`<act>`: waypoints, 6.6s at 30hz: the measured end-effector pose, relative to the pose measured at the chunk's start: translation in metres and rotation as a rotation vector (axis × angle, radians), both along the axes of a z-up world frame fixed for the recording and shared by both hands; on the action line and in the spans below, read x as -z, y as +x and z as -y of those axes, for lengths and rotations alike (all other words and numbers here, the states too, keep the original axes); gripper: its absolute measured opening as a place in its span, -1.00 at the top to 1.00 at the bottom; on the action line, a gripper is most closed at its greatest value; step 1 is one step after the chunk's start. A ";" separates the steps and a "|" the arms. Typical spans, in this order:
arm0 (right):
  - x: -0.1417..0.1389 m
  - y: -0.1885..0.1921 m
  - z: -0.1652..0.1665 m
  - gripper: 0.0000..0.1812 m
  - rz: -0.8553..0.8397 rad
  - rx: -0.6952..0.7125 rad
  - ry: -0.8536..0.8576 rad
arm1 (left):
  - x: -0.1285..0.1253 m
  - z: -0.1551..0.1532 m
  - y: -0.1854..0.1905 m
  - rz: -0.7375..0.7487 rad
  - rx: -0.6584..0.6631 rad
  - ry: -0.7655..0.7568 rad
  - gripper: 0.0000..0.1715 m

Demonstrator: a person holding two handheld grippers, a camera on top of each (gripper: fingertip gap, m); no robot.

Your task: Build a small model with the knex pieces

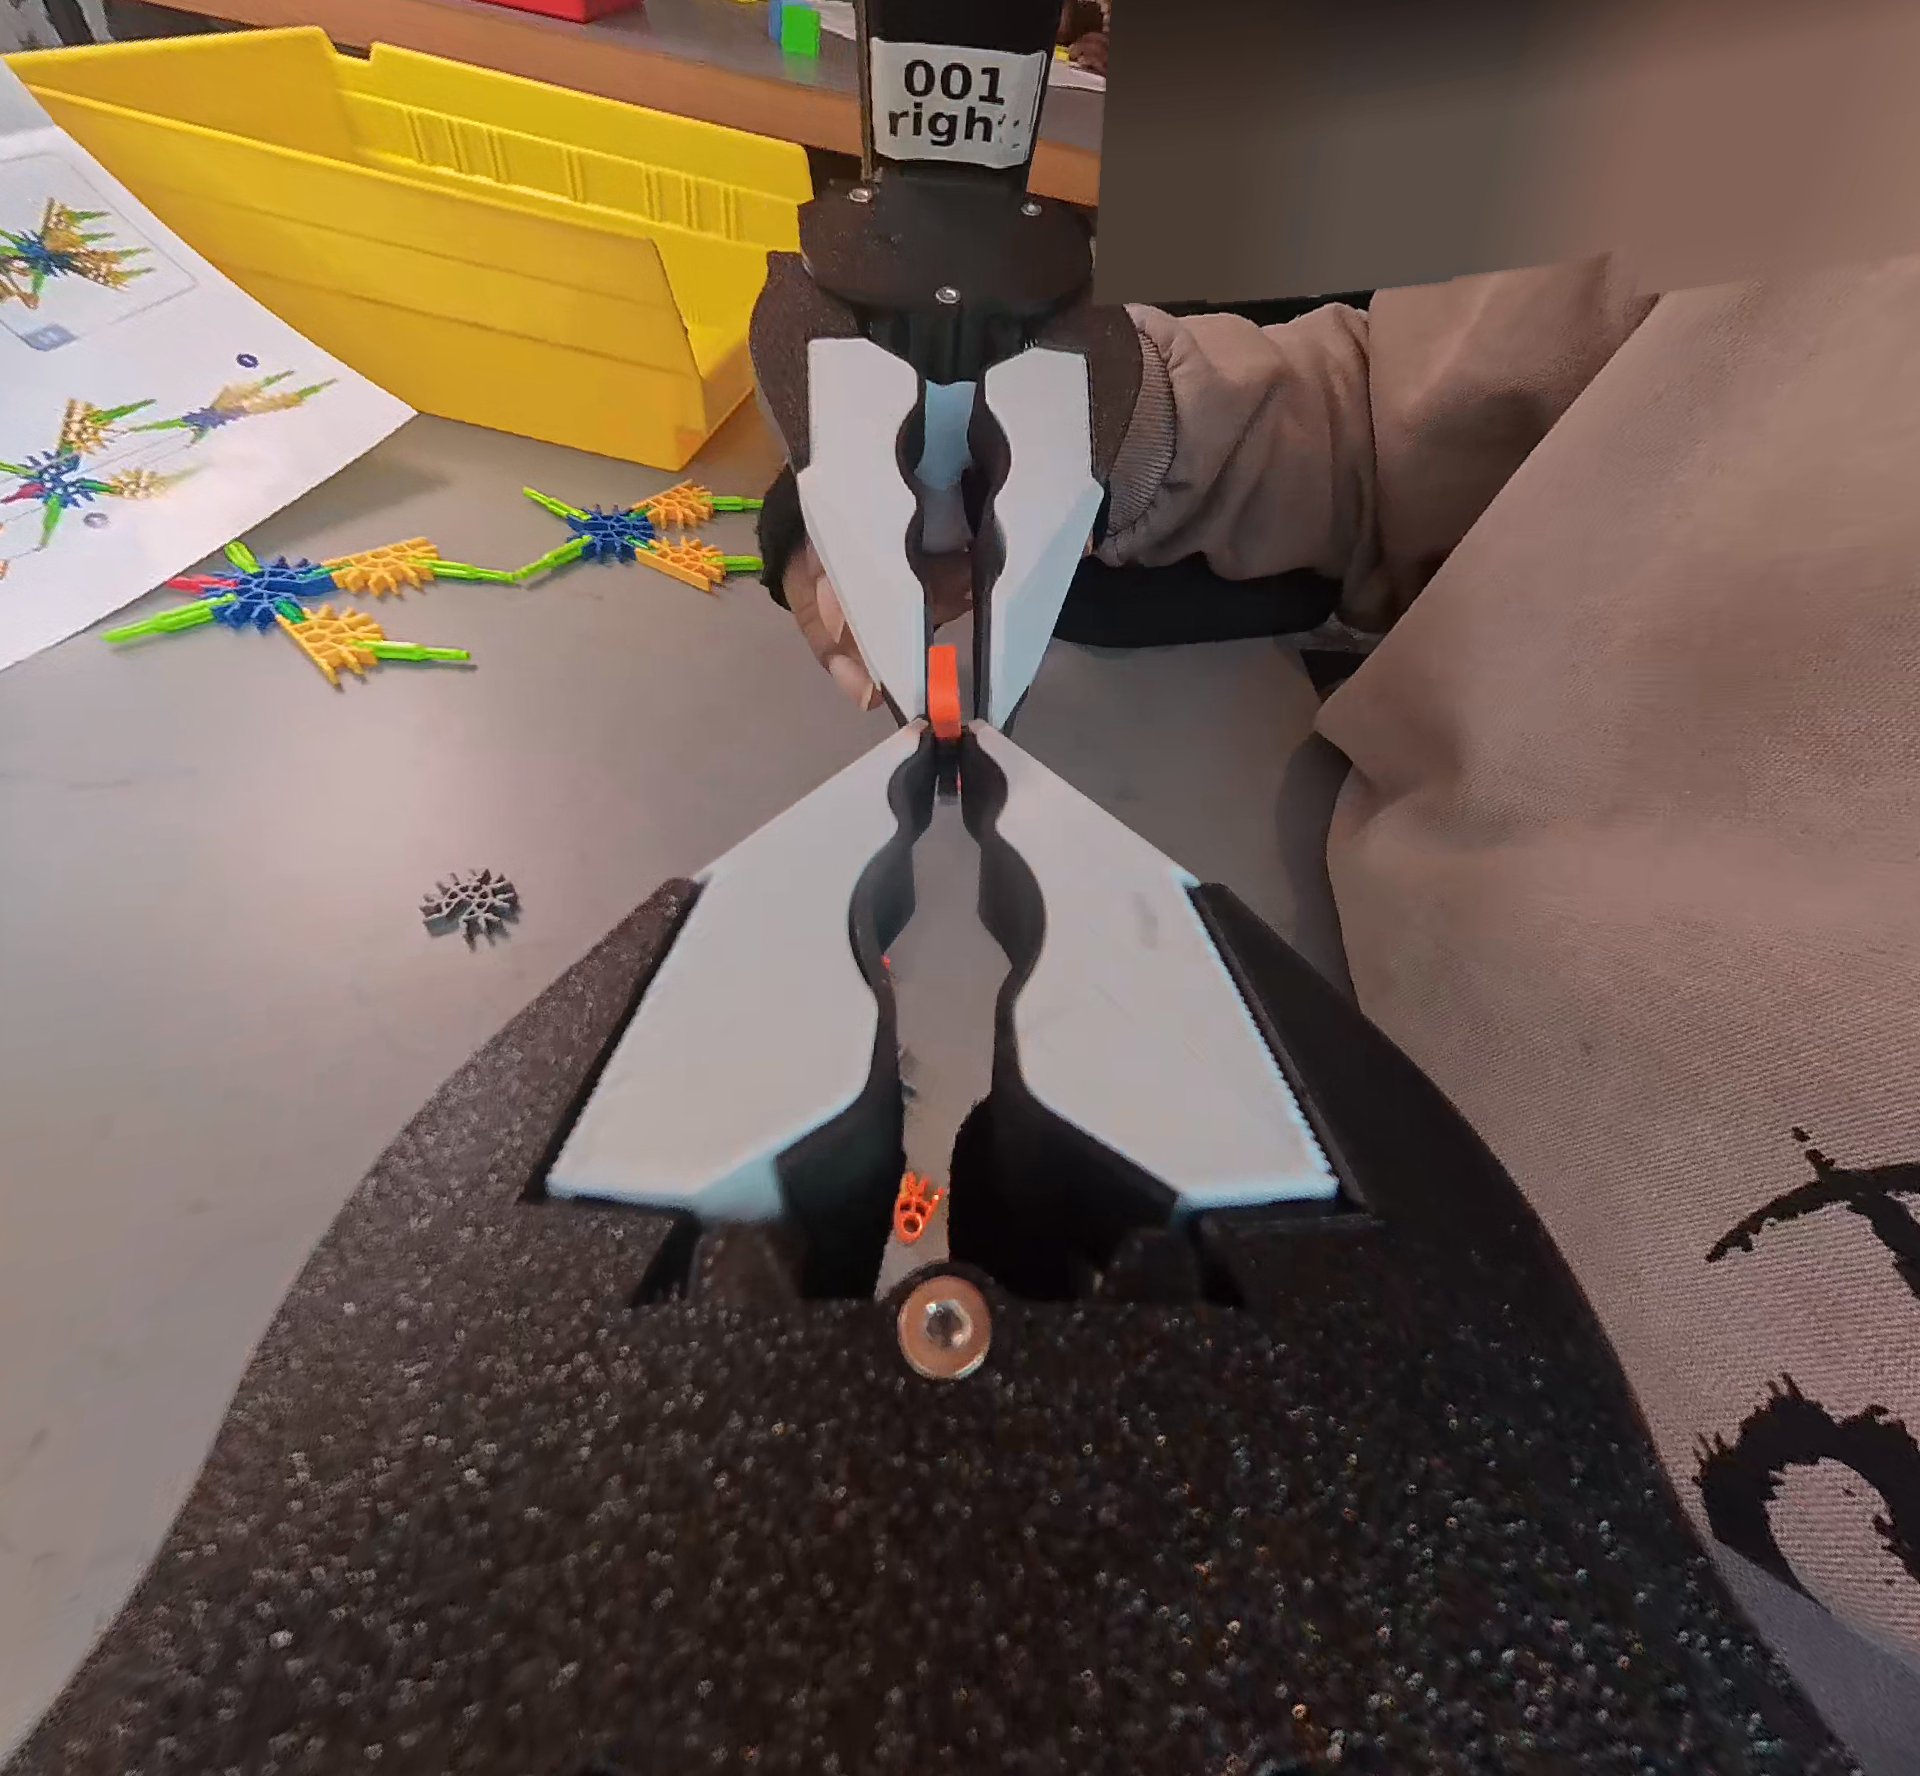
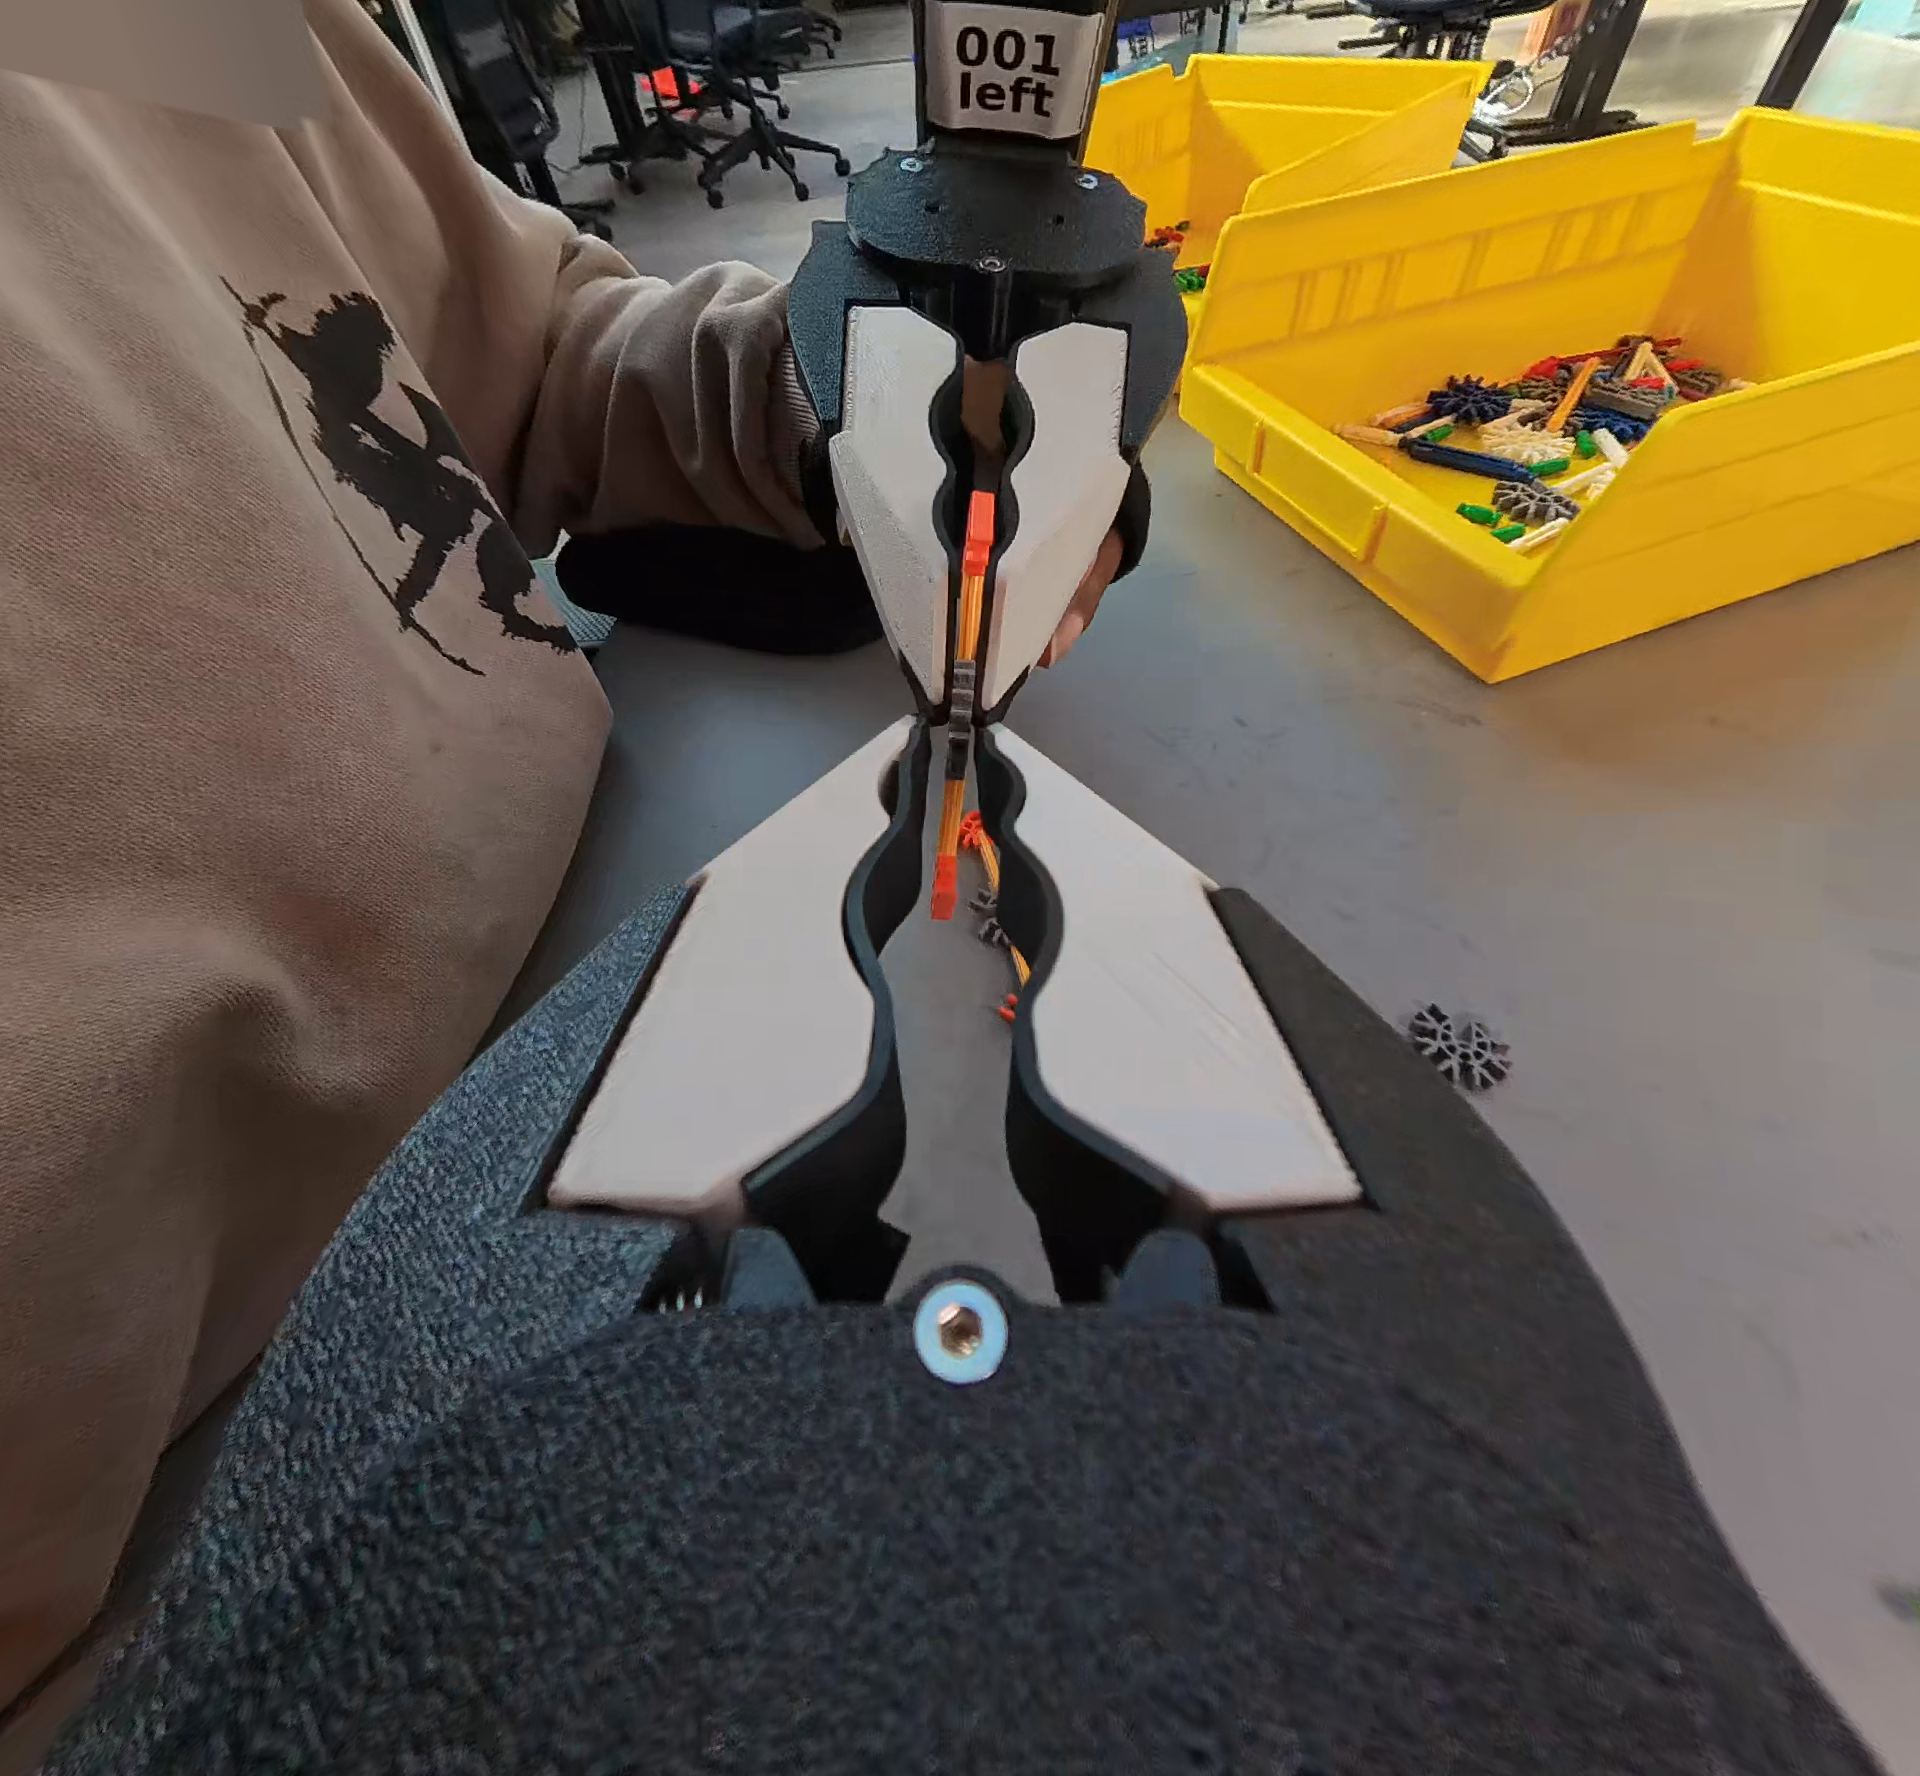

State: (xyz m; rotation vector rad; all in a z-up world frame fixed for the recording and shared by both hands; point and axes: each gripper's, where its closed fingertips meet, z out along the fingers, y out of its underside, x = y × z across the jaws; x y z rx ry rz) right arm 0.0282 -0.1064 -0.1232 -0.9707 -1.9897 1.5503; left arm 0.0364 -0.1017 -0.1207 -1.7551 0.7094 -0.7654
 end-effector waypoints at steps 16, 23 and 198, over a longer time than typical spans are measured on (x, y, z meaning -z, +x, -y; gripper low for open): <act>0.030 -0.005 -0.022 0.99 0.212 0.089 -0.111 | 0.086 -0.002 -0.053 -0.303 -0.042 -0.246 0.70; 0.033 -0.006 -0.037 0.99 0.217 0.148 -0.087 | 0.099 0.015 -0.025 -0.412 0.103 -0.267 0.75; -0.096 -0.044 -0.020 0.60 -0.484 0.172 1.109 | -0.098 -0.012 -0.017 0.564 -0.076 -0.078 0.86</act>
